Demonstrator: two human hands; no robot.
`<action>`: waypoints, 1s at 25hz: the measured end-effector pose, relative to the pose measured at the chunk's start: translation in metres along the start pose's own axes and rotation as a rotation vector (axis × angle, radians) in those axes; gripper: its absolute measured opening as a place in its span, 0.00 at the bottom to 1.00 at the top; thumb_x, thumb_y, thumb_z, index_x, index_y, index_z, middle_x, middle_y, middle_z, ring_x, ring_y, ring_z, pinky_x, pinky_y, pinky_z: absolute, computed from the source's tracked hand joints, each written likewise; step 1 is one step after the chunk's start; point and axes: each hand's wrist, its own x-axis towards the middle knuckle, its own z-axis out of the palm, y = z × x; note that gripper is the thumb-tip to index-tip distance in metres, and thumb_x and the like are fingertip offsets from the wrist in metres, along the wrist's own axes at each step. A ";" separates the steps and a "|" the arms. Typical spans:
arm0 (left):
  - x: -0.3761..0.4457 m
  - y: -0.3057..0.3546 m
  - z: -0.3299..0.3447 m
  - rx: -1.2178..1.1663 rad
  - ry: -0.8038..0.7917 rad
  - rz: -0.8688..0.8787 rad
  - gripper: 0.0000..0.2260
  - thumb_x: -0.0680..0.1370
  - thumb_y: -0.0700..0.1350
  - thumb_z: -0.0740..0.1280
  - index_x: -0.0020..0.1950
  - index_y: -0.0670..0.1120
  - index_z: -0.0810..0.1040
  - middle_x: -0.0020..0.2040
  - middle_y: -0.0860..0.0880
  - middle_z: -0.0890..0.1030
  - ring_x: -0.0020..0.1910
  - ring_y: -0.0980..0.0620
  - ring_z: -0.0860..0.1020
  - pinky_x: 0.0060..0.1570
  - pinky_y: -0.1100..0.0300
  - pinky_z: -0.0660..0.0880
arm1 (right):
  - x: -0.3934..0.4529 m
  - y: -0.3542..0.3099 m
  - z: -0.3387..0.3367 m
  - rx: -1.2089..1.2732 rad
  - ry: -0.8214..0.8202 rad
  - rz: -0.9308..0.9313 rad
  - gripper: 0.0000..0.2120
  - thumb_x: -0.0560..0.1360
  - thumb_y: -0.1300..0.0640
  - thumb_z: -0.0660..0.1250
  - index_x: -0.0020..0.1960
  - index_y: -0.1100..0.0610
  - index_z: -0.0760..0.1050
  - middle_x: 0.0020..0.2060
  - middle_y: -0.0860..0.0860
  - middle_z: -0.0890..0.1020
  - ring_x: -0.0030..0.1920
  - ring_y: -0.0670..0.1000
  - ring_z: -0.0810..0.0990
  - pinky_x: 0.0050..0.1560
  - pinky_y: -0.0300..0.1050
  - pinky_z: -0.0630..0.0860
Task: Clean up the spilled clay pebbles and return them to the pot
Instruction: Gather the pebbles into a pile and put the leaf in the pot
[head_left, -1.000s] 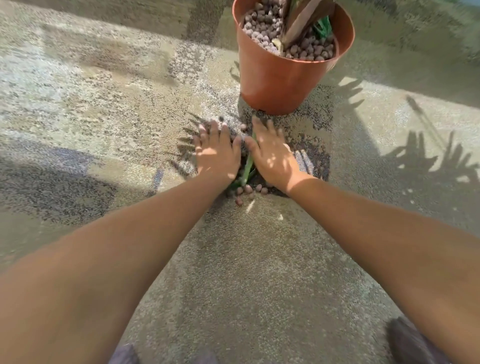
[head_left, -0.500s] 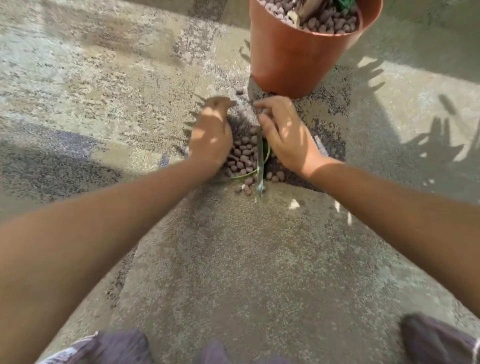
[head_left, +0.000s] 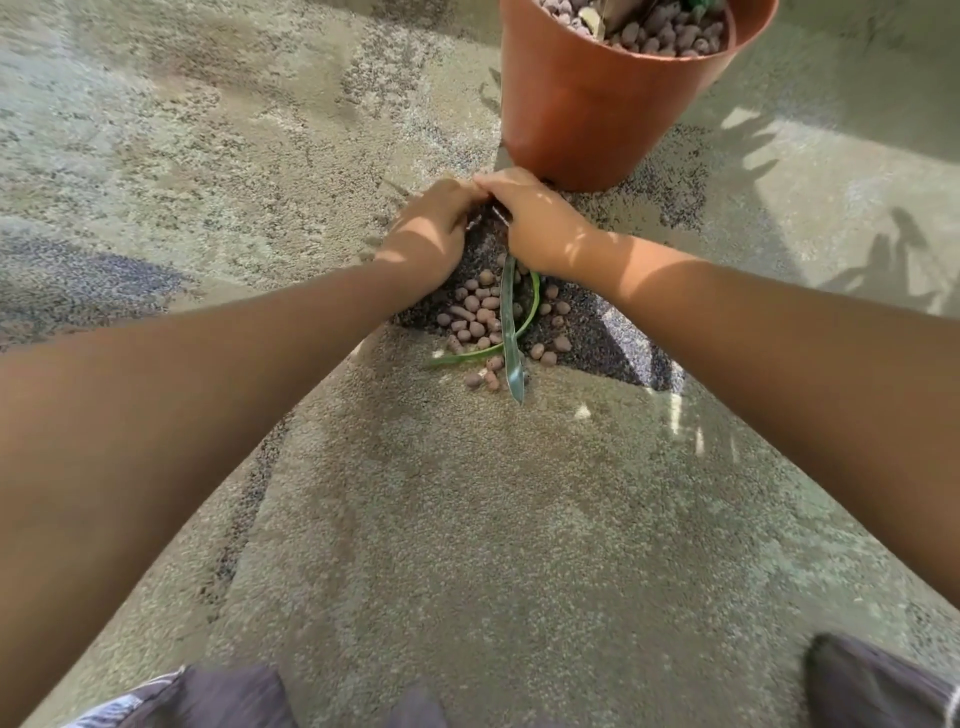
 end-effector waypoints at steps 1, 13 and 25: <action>-0.014 0.000 0.000 -0.040 0.002 0.026 0.19 0.77 0.33 0.54 0.66 0.47 0.69 0.63 0.45 0.72 0.54 0.54 0.70 0.52 0.66 0.64 | -0.009 0.001 0.000 -0.014 -0.002 -0.046 0.31 0.72 0.76 0.53 0.71 0.55 0.64 0.68 0.55 0.68 0.63 0.53 0.72 0.60 0.39 0.72; -0.128 -0.006 0.021 0.244 -0.092 0.341 0.19 0.77 0.49 0.57 0.67 0.47 0.68 0.69 0.47 0.67 0.67 0.47 0.65 0.65 0.49 0.64 | -0.126 0.027 0.007 -0.133 -0.077 0.068 0.21 0.78 0.55 0.61 0.70 0.53 0.65 0.73 0.51 0.60 0.72 0.54 0.59 0.73 0.51 0.58; -0.081 -0.025 -0.013 0.388 0.019 -0.088 0.24 0.76 0.46 0.61 0.71 0.56 0.59 0.75 0.52 0.53 0.73 0.45 0.50 0.65 0.40 0.58 | -0.132 0.018 0.006 -0.201 -0.094 -0.154 0.16 0.74 0.59 0.66 0.61 0.48 0.75 0.68 0.46 0.70 0.70 0.50 0.65 0.67 0.40 0.53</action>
